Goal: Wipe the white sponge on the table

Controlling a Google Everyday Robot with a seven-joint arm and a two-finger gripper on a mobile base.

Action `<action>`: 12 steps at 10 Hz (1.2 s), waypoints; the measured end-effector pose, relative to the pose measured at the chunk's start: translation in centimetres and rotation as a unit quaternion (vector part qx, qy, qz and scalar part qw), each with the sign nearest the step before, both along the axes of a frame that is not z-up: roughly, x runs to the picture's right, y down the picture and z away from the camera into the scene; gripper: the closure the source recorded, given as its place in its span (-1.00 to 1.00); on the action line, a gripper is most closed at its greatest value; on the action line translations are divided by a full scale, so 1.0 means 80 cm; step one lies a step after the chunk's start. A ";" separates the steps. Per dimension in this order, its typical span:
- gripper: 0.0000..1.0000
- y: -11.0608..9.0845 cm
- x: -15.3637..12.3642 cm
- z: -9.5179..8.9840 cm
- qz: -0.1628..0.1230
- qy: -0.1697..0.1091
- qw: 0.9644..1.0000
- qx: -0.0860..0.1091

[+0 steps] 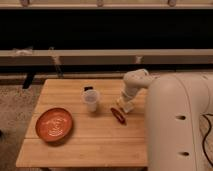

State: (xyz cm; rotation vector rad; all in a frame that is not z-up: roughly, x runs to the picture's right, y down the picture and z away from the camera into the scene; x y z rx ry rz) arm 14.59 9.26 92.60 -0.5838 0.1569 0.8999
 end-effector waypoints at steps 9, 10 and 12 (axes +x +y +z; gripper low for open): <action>1.00 -0.050 0.108 0.060 0.080 0.080 0.993 0.036; 1.00 -0.058 0.096 0.066 0.075 0.071 0.994 0.041; 1.00 -0.074 0.061 0.078 0.064 0.051 0.995 0.050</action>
